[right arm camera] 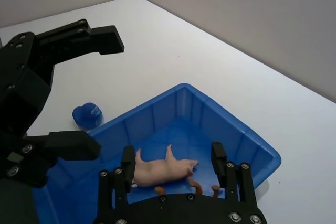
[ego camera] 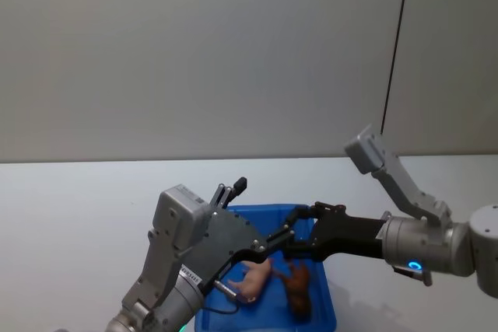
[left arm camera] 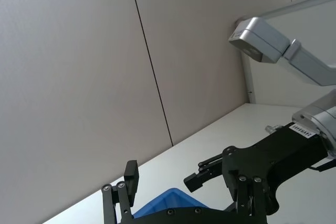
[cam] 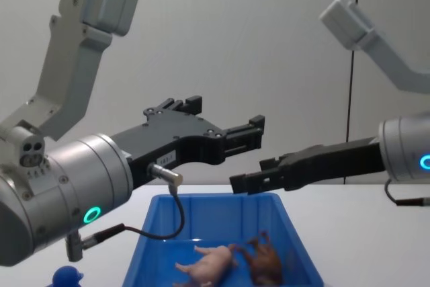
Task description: Pick up the two dolls from the table and place them into the box.
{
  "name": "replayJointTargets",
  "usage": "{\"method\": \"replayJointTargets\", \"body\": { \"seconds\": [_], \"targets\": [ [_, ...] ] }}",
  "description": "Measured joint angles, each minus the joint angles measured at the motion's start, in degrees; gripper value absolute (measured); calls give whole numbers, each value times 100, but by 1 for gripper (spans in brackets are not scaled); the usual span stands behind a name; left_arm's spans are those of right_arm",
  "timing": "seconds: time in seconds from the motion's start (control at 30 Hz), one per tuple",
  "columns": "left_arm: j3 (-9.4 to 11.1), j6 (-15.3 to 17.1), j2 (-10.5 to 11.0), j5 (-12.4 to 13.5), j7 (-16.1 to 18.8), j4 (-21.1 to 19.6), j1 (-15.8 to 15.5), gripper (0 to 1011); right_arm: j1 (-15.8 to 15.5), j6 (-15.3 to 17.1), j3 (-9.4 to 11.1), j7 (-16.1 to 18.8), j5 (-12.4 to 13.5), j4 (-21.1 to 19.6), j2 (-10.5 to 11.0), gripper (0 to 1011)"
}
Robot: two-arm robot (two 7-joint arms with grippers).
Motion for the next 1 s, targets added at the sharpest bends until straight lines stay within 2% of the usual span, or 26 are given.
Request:
{"method": "replayJointTargets", "body": {
  "seconds": [0.13, 0.23, 0.47, 0.83, 1.0],
  "targets": [
    [0, 0, 0, 0, 0, 0, 0, 1001, 27, -63, -16, 10, -43, 84, -6, 960],
    [0, 0, 0, 0, 0, 0, 0, 1002, 21, -96, -13, 10, -51, 86, 21, 1001],
    [0, 0, 0, 0, 0, 0, 0, 1001, -127, -198, 78, -6, -2, -35, 209, 1001],
    [0, 0, 0, 0, 0, 0, 0, 1002, -529, -390, 353, -47, 459, -365, 667, 1001],
    [-2, 10, 6, 3, 0, -6, 7, 1002, -641, -440, 424, -61, 592, -447, 788, 1001]
  ]
}}
